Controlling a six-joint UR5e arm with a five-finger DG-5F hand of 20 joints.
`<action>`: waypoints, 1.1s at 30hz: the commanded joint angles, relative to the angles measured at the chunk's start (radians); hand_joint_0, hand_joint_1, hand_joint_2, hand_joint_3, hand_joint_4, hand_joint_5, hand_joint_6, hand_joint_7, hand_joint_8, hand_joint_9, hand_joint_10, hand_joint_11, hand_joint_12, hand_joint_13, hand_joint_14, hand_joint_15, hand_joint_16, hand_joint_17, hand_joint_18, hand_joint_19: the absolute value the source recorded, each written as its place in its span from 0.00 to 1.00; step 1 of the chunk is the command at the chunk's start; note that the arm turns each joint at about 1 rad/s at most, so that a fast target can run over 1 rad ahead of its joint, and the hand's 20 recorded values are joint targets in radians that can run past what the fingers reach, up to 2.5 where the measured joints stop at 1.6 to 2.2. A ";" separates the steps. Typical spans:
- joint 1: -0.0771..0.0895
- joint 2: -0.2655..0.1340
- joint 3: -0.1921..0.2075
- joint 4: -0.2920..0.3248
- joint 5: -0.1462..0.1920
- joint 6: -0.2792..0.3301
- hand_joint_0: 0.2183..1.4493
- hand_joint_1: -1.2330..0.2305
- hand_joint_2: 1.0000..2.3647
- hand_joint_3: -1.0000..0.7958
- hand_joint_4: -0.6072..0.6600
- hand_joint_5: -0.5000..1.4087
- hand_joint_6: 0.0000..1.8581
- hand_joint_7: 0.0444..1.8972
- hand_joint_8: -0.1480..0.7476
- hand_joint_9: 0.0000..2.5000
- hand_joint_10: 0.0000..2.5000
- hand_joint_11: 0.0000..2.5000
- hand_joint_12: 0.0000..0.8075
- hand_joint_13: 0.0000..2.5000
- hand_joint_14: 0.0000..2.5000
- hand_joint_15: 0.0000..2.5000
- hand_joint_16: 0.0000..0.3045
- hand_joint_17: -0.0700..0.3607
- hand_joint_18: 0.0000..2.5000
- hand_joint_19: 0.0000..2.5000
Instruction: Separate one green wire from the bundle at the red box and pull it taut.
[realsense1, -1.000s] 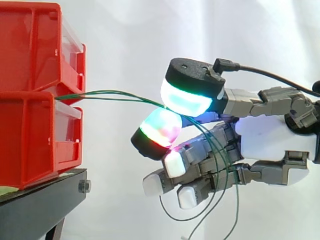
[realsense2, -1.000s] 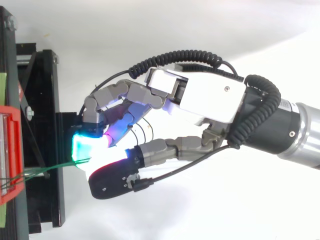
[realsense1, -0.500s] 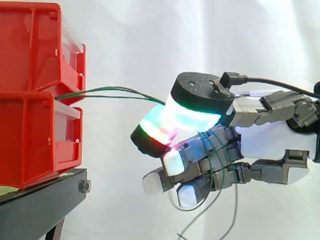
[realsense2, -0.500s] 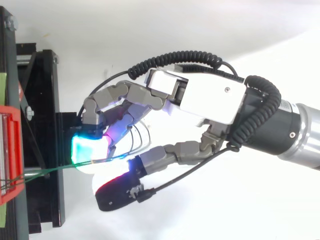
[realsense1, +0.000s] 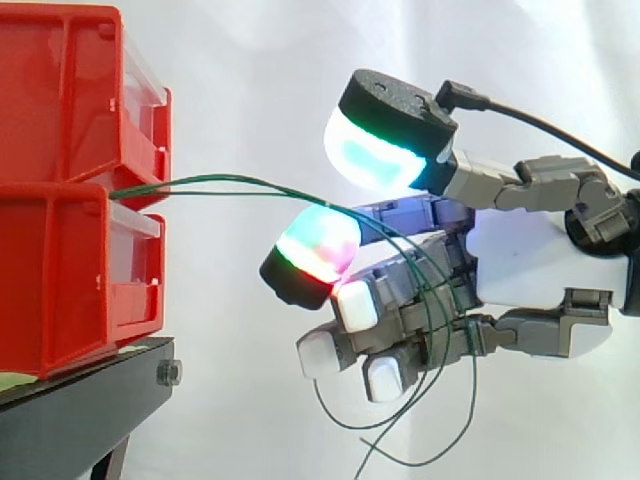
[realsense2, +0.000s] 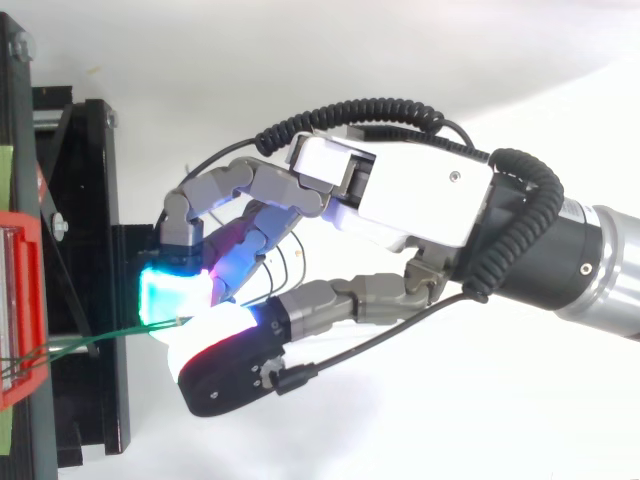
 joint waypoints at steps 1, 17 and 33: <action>0.000 0.000 0.009 -0.002 -0.001 -0.001 0.32 0.41 0.01 0.34 0.60 0.20 0.47 0.55 0.49 0.47 0.01 0.19 0.43 0.38 0.01 0.18 0.19 0.46 0.34 0.29; 0.000 0.000 0.009 -0.007 0.002 -0.001 0.39 0.25 0.01 0.36 0.52 0.19 0.48 0.55 0.49 0.46 0.01 0.21 0.41 0.39 0.01 0.20 0.18 0.45 0.34 0.28; 0.004 0.000 0.009 -0.016 0.007 0.001 0.26 0.46 0.00 0.28 0.57 0.21 0.45 0.56 0.49 0.53 0.01 0.20 0.43 0.41 0.01 0.20 0.19 0.47 0.36 0.30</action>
